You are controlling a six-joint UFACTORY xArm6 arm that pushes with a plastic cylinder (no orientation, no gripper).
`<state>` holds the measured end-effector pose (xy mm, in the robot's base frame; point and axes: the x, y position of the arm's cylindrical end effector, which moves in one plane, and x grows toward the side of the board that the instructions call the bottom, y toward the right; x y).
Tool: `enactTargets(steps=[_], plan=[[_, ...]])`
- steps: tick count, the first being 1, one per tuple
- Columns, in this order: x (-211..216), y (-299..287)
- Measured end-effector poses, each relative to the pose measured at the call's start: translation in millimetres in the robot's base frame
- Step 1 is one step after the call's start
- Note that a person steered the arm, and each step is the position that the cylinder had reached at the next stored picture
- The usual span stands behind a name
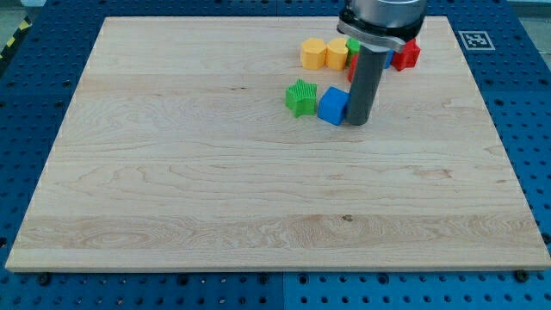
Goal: Push the cube into the green star
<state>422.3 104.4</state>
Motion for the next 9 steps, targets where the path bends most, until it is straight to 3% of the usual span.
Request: enactTargets(steps=[2, 7, 9], plan=[[-25.9, 30.5], [-33.9, -21.0], [-95.7, -21.8]])
